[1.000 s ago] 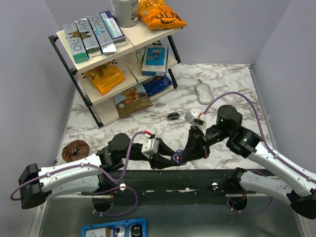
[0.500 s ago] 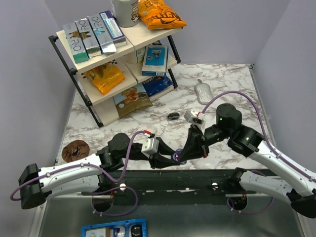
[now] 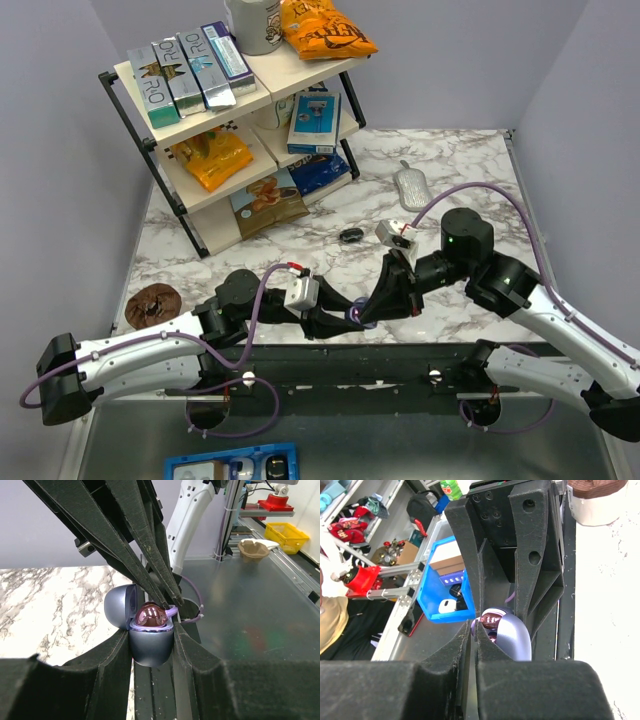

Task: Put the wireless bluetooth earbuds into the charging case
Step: Place the earbud in the charging case.

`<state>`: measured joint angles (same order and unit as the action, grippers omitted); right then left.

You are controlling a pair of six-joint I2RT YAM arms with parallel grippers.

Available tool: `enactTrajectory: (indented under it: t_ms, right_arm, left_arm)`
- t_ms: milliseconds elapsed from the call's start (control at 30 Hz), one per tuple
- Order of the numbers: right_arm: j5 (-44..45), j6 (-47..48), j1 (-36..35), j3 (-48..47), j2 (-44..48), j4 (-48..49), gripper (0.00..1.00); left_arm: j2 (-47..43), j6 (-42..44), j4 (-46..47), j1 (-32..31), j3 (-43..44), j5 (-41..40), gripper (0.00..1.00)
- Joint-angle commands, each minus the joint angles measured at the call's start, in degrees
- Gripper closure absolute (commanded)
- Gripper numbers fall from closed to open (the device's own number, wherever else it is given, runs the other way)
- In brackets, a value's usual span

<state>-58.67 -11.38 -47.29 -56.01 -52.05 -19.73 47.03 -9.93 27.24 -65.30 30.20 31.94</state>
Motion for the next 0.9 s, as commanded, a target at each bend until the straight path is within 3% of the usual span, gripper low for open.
enactTrajectory:
  t_ms: [0, 200, 867]
  right_arm:
    - [5.32, 1.97, 0.18, -0.86, -0.16, -2.25, 0.81]
    - [6.47, 1.89, 0.27, -0.94, 0.37, -2.25, 0.73]
    - [12.70, 4.08, 0.27, -6.04, 2.83, -7.43, 0.68]
  left_arm:
    - [-1.67, -0.35, 5.10, -0.53, 0.30, 2.07, 1.00]
    - [-1.50, -0.44, 4.92, -0.62, 0.30, 1.72, 1.00]
    - [-2.20, -0.53, 5.19, -0.53, -1.28, -0.39, 1.00]
